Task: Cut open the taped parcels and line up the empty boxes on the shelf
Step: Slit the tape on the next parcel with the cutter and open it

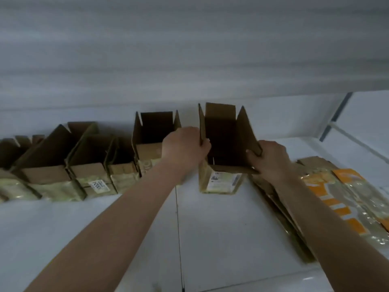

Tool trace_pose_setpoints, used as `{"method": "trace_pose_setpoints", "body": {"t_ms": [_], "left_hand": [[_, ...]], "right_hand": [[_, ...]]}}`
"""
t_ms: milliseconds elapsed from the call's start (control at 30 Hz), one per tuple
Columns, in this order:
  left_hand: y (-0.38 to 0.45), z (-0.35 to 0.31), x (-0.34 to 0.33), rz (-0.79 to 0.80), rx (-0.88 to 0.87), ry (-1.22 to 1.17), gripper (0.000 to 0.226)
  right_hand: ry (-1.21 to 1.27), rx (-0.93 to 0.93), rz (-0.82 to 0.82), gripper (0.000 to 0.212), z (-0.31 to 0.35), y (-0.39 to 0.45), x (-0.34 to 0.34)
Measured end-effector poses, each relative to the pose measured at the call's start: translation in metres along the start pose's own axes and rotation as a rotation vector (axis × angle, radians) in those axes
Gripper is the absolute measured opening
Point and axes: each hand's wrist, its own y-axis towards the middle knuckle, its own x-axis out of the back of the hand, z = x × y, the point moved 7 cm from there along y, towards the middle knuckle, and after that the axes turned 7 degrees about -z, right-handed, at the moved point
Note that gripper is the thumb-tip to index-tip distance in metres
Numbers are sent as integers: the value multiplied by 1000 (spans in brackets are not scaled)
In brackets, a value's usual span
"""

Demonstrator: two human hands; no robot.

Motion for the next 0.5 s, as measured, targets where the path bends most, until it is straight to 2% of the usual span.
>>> {"method": "trace_pose_setpoints", "body": {"t_ms": [100,200,300,400,500], "left_hand": [[13,16,7,-48,23,152,46],[15,49,12,-83,62,81,57],[8,77,7,28,43,81,66],[2,94,-5,109,-13,200,52],[-3,101,-7,55,-22,183,31]], "right_hand": [[75,-9,53,24,7,23,-29],[237,-161,222,19,2,23,-67],[324,-292,279,19,-3,18,-88],[324,-298,250,19,5,25,-94],[308,-320,240,23,12,34,-98]]}}
